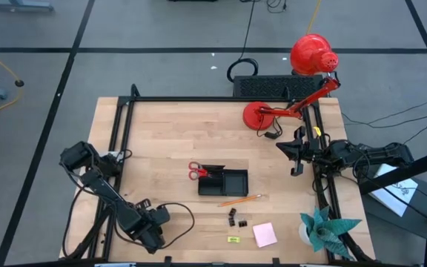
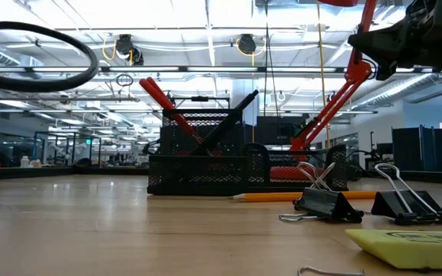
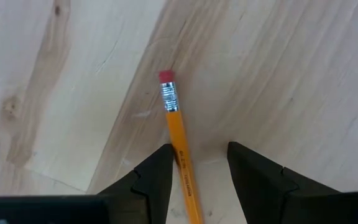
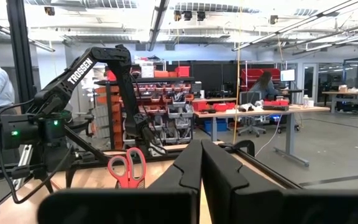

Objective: Pick and place office supplies into organizer
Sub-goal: Put the left pencil into the top left compartment of the desk organizer

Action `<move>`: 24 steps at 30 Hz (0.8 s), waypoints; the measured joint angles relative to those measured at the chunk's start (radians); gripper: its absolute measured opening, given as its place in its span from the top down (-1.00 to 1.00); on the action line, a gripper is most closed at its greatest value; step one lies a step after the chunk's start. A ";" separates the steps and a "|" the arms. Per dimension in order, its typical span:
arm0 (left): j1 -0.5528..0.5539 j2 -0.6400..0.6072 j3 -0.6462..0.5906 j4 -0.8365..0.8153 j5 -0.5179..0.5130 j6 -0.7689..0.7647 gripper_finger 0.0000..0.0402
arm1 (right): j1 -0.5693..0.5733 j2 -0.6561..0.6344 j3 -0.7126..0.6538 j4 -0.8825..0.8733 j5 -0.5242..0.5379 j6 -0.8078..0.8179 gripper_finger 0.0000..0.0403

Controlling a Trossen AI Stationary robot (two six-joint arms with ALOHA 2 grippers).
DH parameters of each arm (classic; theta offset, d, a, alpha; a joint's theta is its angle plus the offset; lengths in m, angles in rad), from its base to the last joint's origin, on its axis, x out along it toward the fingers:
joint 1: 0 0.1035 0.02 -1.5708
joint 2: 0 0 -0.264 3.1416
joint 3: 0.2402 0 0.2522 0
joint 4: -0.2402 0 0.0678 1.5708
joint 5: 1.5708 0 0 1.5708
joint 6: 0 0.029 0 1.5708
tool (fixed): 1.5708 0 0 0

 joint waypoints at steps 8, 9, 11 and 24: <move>0.001 -0.001 -0.001 -0.003 -0.006 0.009 0.19 | 0.000 0.000 0.000 0.000 0.000 0.000 0.98; 0.002 -0.001 -0.001 -0.005 -0.006 0.011 0.20 | 0.000 0.000 0.000 0.000 0.000 0.000 0.98; 0.003 -0.001 -0.001 -0.013 -0.007 0.014 0.25 | 0.000 0.000 0.000 0.000 0.000 0.000 0.98; 0.037 -0.001 -0.001 -0.015 0.011 0.096 0.53 | 0.000 0.000 0.000 0.000 0.000 0.000 0.98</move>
